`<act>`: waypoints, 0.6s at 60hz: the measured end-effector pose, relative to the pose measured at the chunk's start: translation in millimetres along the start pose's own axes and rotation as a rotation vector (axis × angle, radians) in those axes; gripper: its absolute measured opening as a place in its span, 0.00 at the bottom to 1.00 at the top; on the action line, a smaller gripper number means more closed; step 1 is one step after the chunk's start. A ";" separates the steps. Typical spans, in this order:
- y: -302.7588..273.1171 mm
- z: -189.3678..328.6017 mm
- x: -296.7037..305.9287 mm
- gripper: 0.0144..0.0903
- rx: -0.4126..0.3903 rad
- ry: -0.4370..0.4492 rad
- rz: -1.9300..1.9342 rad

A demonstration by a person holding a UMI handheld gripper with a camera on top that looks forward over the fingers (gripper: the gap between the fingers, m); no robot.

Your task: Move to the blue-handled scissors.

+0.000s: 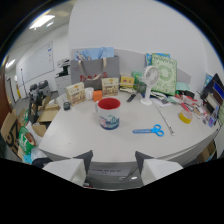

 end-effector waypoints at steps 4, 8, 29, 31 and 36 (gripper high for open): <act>0.6 0.4 1.7 0.91 -0.001 0.002 -0.001; 2.3 0.0 4.5 0.91 -0.003 0.004 0.000; 21.7 -3.2 61.7 0.92 -0.039 0.057 0.002; 23.2 -0.3 70.9 0.92 -0.041 0.066 0.003; 24.0 5.8 90.2 0.92 -0.041 0.084 0.006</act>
